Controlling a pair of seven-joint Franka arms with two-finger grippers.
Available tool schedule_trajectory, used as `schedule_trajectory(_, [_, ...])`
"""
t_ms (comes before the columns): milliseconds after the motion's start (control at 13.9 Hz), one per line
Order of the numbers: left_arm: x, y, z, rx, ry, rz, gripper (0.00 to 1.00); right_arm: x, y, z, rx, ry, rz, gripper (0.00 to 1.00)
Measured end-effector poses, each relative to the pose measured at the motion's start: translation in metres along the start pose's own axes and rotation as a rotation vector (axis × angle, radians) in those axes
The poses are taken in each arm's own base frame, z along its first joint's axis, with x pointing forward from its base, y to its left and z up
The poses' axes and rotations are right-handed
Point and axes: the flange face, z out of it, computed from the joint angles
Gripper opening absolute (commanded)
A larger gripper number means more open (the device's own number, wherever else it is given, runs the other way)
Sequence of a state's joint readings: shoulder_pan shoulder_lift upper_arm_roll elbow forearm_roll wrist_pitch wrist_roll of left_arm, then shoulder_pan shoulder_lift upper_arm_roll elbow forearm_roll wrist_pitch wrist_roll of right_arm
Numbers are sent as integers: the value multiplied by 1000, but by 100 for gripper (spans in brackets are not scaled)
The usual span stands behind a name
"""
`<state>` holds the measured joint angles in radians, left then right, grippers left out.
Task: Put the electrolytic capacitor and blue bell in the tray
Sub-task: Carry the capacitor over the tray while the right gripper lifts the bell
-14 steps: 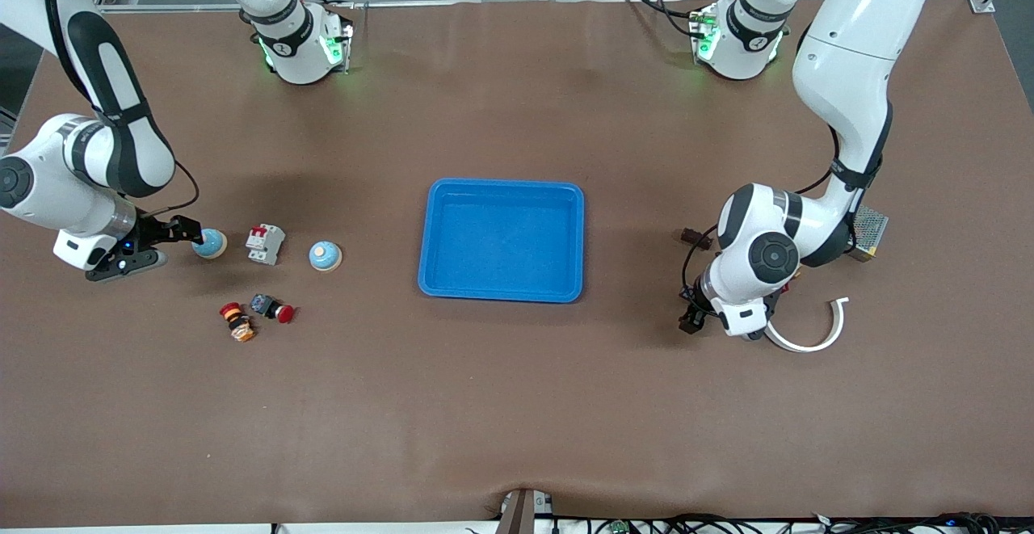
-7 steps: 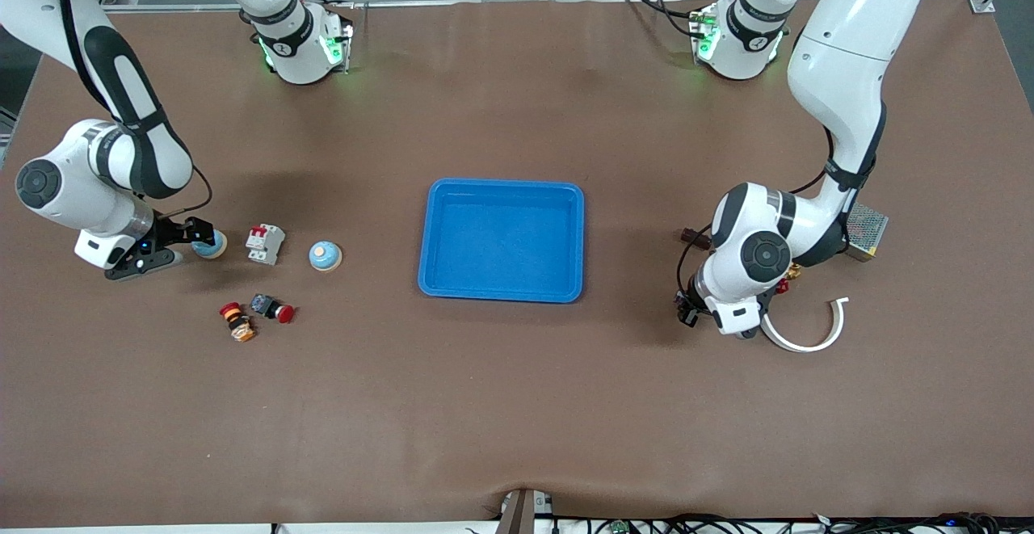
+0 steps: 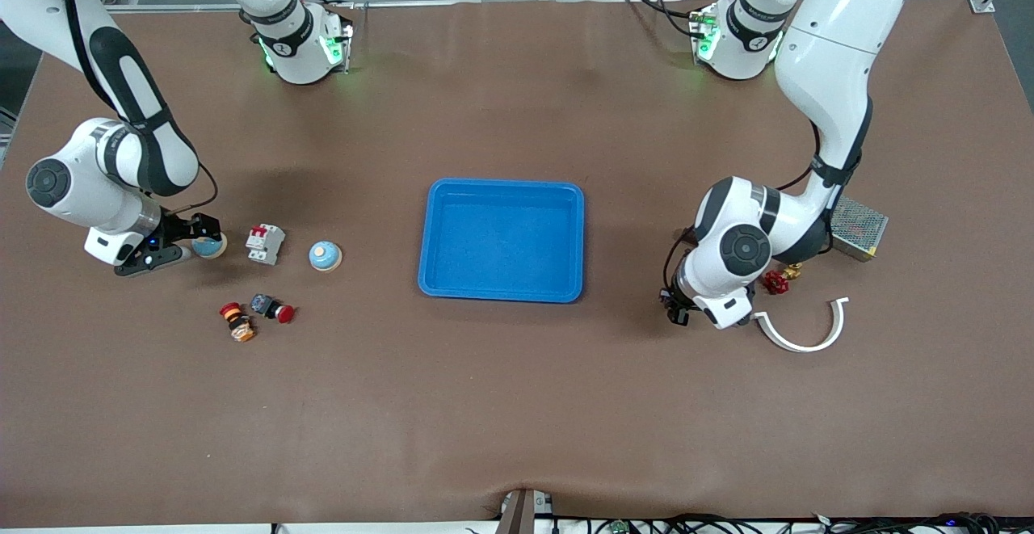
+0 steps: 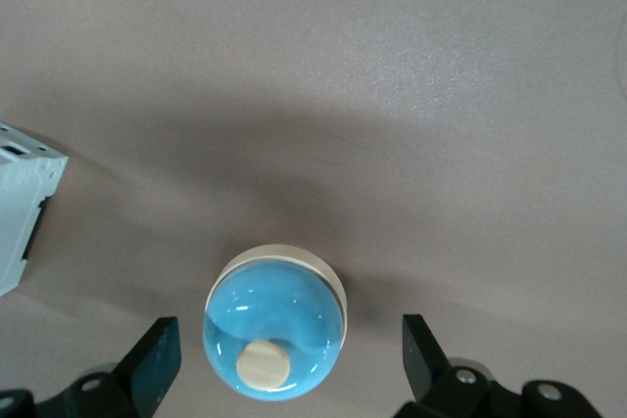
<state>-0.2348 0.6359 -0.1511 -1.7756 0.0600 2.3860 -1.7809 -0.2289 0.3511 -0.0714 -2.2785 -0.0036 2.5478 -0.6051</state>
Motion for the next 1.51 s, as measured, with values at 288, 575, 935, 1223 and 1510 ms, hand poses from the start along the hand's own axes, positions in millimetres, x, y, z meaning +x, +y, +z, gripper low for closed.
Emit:
schedule_trajectory(288, [-57, -11, -34, -4, -33, -142, 0, -1, -1, 3, 1, -1, -1, 100])
schedule_trajectory(575, [-111, -27, -57, -4, -73, -230, 0, -2, -2, 10, 5, -9, -1, 100])
schedule_trajectory(935, [-181, -59, -52, 20, -73, -258, 0, -2, -3, 20, 4, -9, -2, 100])
schedule_trajectory(1223, [-223, -86, -43, 39, -62, -234, 0, -2, -3, 20, 4, -10, -2, 86])
schedule_trajectory(1510, [-255, -113, -16, 71, -28, -172, 0, -2, -3, 20, 4, -9, -2, 44])
